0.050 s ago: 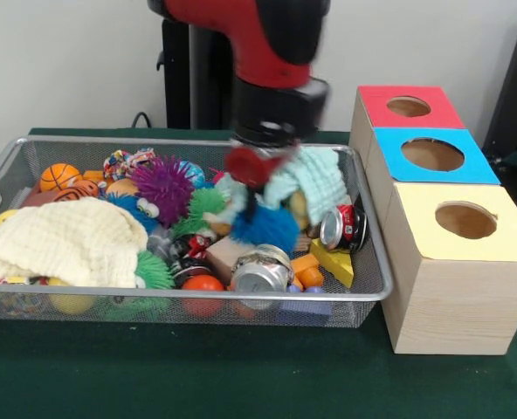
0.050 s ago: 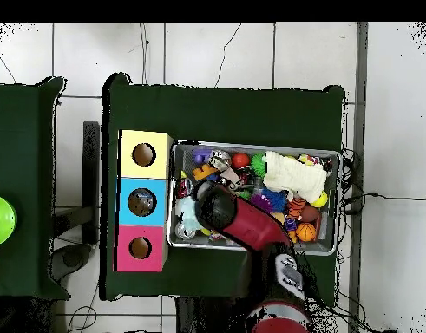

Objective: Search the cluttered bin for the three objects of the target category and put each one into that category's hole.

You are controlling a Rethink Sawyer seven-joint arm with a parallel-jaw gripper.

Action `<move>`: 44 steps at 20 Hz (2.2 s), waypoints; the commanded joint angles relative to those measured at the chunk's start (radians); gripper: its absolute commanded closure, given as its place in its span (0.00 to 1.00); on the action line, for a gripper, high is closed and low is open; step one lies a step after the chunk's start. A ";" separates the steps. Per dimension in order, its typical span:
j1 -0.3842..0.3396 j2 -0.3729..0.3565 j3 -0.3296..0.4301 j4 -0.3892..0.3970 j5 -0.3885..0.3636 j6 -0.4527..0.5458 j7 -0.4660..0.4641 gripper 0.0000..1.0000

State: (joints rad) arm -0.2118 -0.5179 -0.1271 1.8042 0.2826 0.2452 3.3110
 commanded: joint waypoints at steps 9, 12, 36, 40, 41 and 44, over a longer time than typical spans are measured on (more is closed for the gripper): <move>-0.642 -0.122 0.263 -0.007 -0.597 0.230 -0.723 1.00; -0.689 -0.075 0.300 -0.060 -0.640 0.233 -0.754 1.00; -0.532 -0.043 0.222 -0.052 -0.601 0.179 -0.544 1.00; -0.540 -0.037 0.222 -0.054 -0.611 0.168 -0.569 0.00; -0.540 -0.035 0.221 -0.055 -0.615 0.159 -0.568 0.00; -0.539 -0.037 0.220 -0.055 -0.613 0.152 -0.564 0.00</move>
State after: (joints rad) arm -0.7596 -0.6067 0.0399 1.7528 -0.3208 0.3744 2.7976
